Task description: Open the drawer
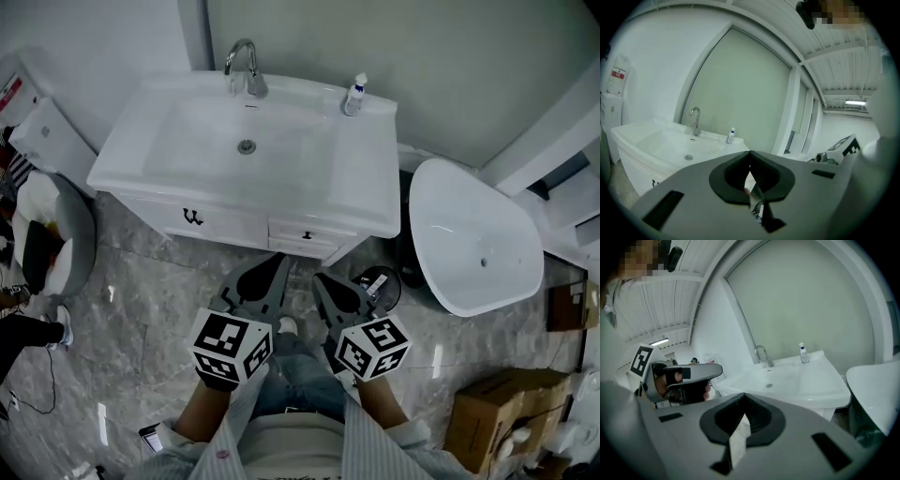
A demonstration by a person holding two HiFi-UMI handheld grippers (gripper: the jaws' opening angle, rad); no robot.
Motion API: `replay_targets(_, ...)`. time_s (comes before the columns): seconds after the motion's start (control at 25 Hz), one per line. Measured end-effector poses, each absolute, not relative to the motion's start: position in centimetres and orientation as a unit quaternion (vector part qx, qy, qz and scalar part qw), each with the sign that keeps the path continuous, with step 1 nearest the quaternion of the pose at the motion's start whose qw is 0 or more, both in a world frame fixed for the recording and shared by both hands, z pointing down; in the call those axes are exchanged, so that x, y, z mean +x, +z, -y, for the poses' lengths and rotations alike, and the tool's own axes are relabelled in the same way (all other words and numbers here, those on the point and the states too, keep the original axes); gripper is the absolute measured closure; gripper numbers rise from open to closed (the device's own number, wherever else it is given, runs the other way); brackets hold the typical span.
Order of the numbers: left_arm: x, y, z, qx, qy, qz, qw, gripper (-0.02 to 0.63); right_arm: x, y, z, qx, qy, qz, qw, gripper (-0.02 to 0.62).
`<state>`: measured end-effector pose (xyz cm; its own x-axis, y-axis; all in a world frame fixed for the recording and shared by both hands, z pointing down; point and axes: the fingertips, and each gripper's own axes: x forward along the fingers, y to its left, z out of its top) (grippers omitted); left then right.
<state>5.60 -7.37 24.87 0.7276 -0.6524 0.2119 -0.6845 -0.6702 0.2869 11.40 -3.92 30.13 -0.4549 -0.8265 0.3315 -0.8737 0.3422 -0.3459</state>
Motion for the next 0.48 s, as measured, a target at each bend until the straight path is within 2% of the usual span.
replay_targets(0.48,6.6,26.8,11.5,0.898,0.060,0.393,0.190,0.589,13.8,31.6,9.0,0.495,0.261,0.826,0.060,0.588)
